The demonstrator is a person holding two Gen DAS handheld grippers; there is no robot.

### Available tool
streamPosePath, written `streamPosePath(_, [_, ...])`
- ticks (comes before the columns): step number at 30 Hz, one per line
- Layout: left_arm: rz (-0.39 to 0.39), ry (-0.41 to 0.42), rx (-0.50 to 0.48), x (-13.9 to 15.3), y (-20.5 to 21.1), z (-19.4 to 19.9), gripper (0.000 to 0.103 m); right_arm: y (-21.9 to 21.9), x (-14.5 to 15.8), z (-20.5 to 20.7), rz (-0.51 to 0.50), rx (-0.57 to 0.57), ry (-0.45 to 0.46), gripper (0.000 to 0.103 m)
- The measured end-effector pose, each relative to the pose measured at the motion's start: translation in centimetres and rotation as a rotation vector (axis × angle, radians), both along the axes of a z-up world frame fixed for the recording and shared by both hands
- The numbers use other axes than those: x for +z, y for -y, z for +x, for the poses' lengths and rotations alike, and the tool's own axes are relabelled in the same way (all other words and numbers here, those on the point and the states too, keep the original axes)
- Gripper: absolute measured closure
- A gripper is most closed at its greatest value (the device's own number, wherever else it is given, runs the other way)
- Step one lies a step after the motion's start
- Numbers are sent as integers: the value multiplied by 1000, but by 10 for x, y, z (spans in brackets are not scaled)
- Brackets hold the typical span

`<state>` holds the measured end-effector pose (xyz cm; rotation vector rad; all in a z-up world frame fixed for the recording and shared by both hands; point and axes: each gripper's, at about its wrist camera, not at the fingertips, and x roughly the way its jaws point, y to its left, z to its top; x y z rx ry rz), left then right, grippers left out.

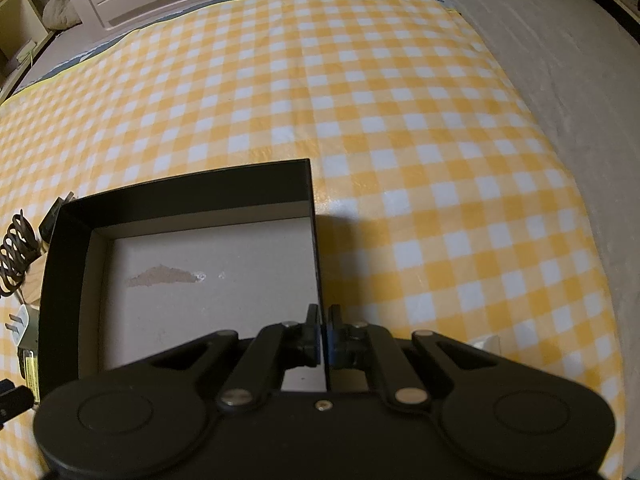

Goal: Organize rigid objects
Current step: 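Close the left gripper on the clear bead jar and lift it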

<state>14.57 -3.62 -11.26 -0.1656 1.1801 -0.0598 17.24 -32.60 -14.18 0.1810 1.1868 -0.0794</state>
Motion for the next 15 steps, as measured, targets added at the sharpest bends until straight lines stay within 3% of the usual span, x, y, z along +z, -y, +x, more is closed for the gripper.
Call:
streamPosePath(7, [23, -81, 15, -24, 1, 6, 55, 0, 0, 2, 0, 0, 1, 99])
streamPosePath(15, [28, -90, 25, -36, 1, 12, 57, -2, 1, 0, -5, 16, -15, 100])
